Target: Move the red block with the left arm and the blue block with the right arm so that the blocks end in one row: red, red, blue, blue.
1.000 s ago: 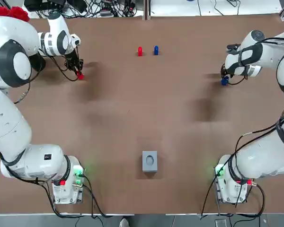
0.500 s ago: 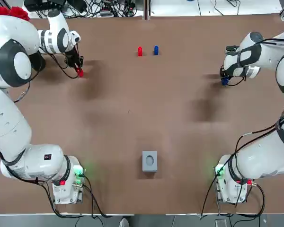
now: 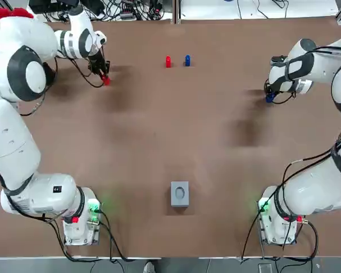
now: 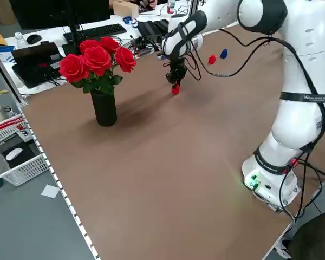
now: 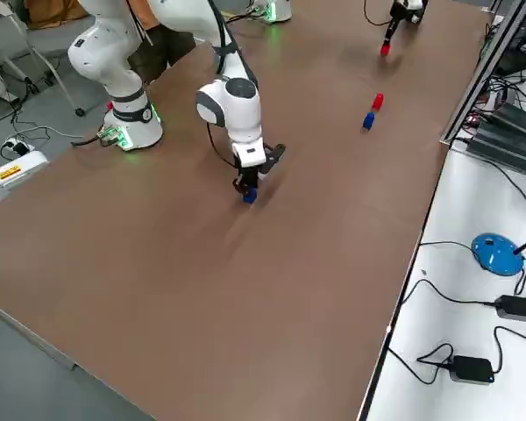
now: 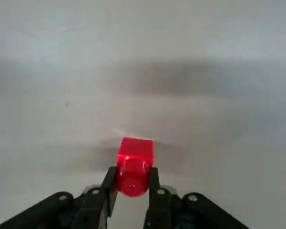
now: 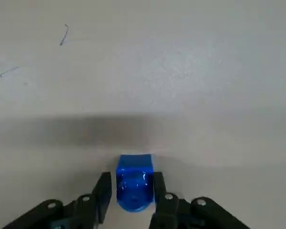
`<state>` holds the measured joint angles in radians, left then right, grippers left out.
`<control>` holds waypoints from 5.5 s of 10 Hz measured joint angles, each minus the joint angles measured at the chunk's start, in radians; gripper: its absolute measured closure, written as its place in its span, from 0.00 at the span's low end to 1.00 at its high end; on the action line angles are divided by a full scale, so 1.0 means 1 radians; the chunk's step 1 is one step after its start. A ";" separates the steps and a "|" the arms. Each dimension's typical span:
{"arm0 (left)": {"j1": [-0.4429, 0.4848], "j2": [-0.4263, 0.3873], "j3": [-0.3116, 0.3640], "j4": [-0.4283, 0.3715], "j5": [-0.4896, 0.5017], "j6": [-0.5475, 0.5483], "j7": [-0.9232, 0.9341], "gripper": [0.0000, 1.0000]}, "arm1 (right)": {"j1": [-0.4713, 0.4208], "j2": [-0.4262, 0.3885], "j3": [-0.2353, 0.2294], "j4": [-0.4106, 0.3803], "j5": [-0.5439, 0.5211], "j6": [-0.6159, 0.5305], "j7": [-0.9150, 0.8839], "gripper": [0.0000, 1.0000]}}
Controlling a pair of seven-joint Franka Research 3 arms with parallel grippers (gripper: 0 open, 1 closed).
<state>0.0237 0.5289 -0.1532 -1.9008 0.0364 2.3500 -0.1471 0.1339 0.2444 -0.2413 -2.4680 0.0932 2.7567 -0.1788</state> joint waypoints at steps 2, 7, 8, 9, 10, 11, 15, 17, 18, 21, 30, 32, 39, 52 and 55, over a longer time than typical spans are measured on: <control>-0.001 0.035 -0.038 0.051 0.000 0.000 -0.006 0.70 | -0.001 0.000 -0.001 0.000 0.000 -0.002 0.000 0.63; -0.078 0.132 -0.066 0.205 0.000 -0.001 -0.128 0.70 | 0.002 -0.001 0.001 0.003 0.003 -0.002 0.000 0.65; -0.102 0.152 -0.066 0.235 0.019 -0.002 -0.149 0.70 | 0.008 -0.001 0.003 0.006 0.010 -0.002 0.000 0.66; -0.127 0.170 -0.066 0.264 0.074 -0.003 -0.161 0.70 | 0.021 -0.001 0.003 0.013 0.021 -0.002 0.000 0.66; -0.154 0.192 -0.067 0.297 0.141 -0.004 -0.172 0.70 | 0.035 -0.001 0.004 0.020 0.027 -0.002 0.000 0.66; -0.180 0.214 -0.066 0.333 0.176 -0.005 -0.180 0.70 | 0.046 -0.001 0.005 0.028 0.033 -0.002 0.000 0.66; -0.251 0.313 -0.063 0.507 0.183 -0.061 -0.286 0.70 | 0.061 0.027 0.060 0.066 0.084 -0.002 0.031 0.66; -0.276 0.352 -0.058 0.581 0.183 -0.105 -0.341 0.70 | 0.074 0.052 0.110 0.097 0.084 -0.002 0.113 0.66; -0.288 0.369 -0.053 0.614 0.183 -0.124 -0.373 0.70 | 0.080 0.067 0.131 0.115 0.085 -0.002 0.147 0.66; -0.310 0.401 -0.052 0.671 0.173 -0.144 -0.422 0.70 | 0.102 0.108 0.163 0.180 0.085 -0.005 0.227 0.66; -0.336 0.432 -0.052 0.727 0.168 -0.162 -0.451 0.70 | 0.217 0.264 0.177 0.444 0.084 -0.072 0.369 0.66; -0.336 0.435 -0.052 0.732 0.166 -0.162 -0.451 0.70 | 0.240 0.300 0.177 0.507 0.084 -0.100 0.408 0.66; -0.337 0.437 -0.053 0.737 0.164 -0.166 -0.451 0.70 | 0.303 0.421 0.179 0.736 0.011 -0.223 0.590 0.66; -0.312 0.252 -0.054 0.757 0.164 -0.412 -0.448 0.00 | 0.336 0.614 0.192 1.069 -0.040 -0.366 0.746 0.59; -0.199 0.086 -0.072 0.646 0.164 -0.434 -0.326 0.00 | 0.339 0.637 0.194 1.073 -0.040 -0.360 0.752 0.52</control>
<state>-0.1751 0.6152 -0.2252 -1.2544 0.2001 1.9158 -0.4732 0.4730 0.8816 -0.0469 -1.3953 0.0529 2.3964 0.5735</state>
